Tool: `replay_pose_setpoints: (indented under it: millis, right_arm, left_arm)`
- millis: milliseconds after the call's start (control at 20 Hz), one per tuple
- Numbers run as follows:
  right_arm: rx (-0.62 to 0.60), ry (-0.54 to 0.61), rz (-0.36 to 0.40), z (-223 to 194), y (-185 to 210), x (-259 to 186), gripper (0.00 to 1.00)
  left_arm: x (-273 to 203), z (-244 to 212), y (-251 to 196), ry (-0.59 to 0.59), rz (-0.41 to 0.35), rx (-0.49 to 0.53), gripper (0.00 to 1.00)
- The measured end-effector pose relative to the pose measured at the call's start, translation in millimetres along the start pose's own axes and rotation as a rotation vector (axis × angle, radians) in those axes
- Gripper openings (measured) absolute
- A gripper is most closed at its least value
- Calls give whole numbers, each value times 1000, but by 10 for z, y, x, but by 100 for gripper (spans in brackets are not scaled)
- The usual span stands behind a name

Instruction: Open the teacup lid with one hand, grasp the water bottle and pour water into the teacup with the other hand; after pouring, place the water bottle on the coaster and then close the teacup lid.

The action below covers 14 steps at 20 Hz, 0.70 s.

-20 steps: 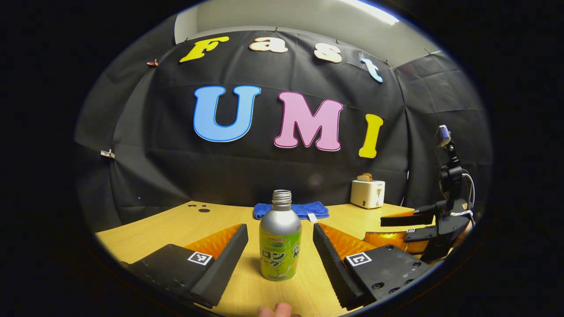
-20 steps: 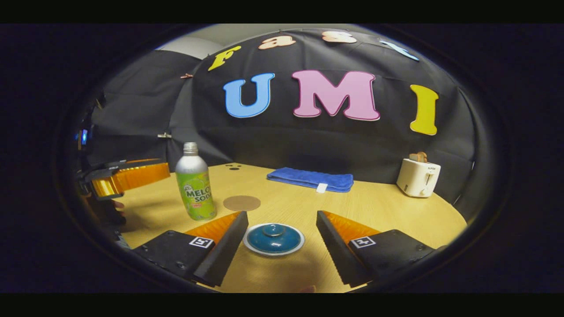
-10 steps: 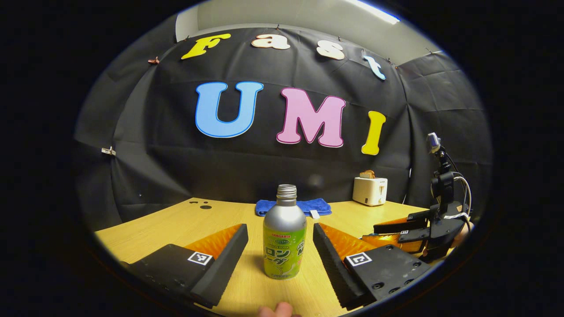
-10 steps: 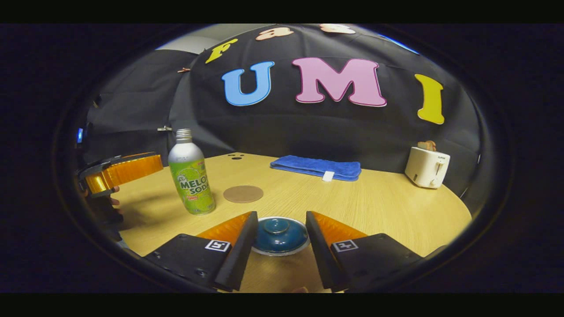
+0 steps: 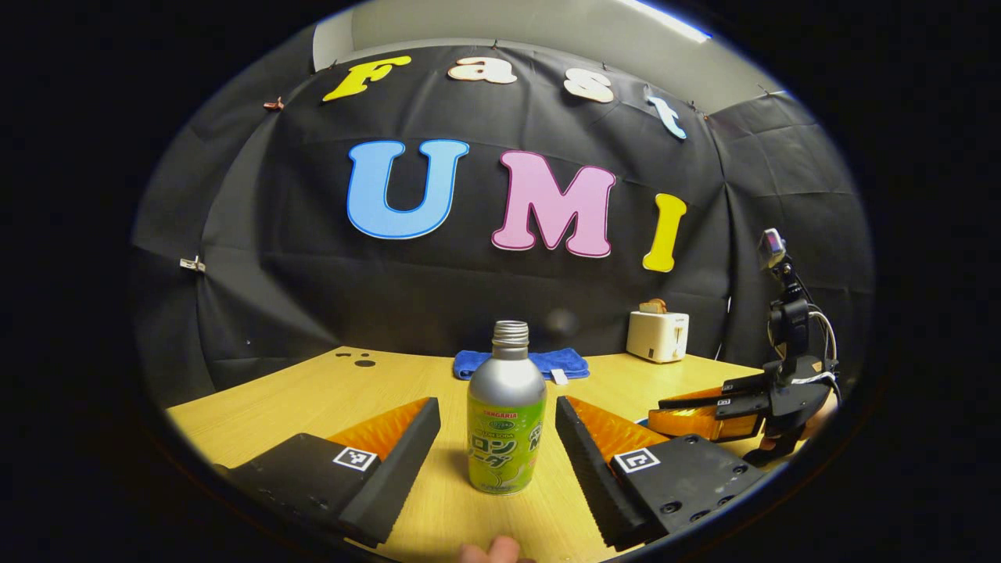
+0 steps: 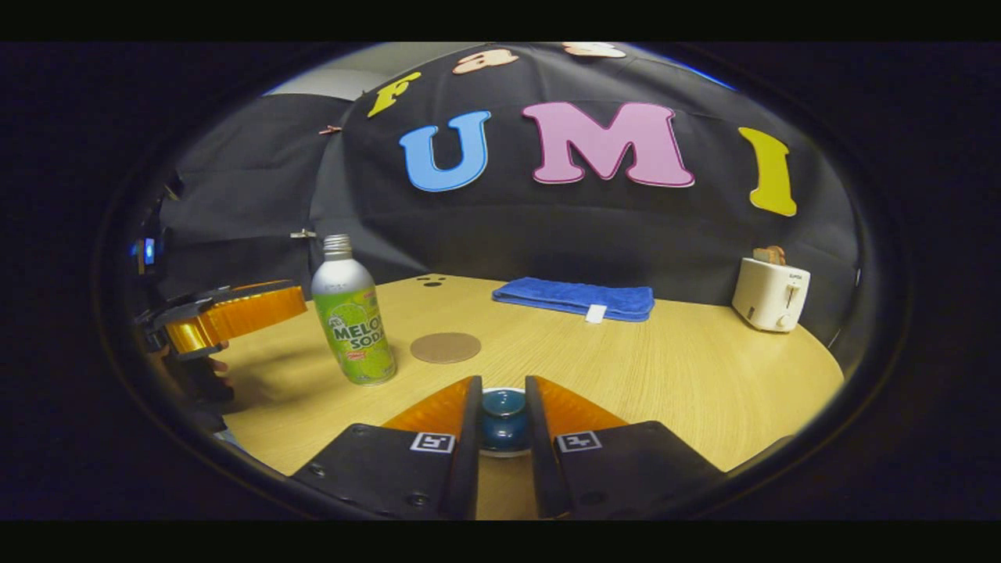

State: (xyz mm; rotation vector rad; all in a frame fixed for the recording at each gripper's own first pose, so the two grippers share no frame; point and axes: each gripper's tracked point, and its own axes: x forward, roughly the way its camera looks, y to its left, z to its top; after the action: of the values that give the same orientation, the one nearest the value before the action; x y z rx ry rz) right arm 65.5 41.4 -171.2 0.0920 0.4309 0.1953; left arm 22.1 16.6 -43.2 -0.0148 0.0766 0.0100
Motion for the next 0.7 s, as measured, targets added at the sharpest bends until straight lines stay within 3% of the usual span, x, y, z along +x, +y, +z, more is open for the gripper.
replay_pose_setpoints:
  millis: [200,500,600,700]
  right_arm:
    - [9,-43,1,131,-28,-58,33]
    - [-6,-201,-34,733,-169,-434,33]
    - [-10,-249,-44,896,-217,-580,37]
    - [-5,-284,-52,1004,-275,-699,32]
  left_arm:
    - [27,-45,-22,10,-2,1,94]
    - [138,-154,-110,41,-17,16,94]
    - [217,-191,-93,52,-4,33,94]
    - [312,-263,-19,72,29,46,95]
